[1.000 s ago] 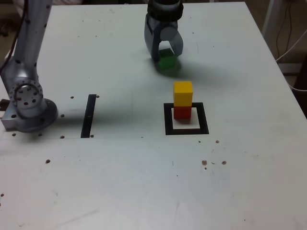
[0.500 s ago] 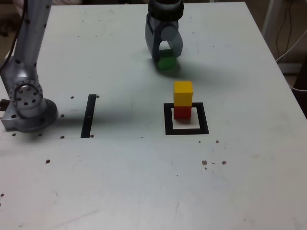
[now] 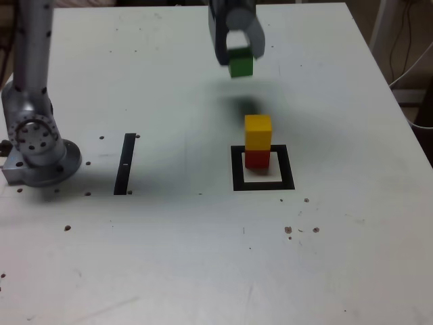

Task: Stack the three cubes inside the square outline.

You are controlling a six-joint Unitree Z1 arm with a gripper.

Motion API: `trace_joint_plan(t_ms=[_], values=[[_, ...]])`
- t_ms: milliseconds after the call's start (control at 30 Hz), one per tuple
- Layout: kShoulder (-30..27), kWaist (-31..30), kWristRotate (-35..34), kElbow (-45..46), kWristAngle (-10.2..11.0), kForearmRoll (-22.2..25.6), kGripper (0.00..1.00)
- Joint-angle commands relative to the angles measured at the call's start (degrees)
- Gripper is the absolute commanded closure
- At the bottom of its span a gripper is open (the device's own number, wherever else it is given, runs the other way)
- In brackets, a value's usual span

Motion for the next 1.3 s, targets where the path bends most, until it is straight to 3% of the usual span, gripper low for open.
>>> trace_joint_plan(t_ms=[0, 200, 467, 867, 1267], values=[[-2.32, -1.89, -0.1, -1.83, 0.06, 2.47, 0.92], [-3.12, -9.22, -3.55, -6.99, 0.46, 8.51, 0.92], [-0.05, -17.19, -10.66, -6.94, 0.2, 9.17, 0.92], [1.96, -19.32, -12.51, -5.82, 0.44, 8.31, 0.92], [-0.14, -22.34, -13.01, -4.11, 0.44, 8.53, 0.92]])
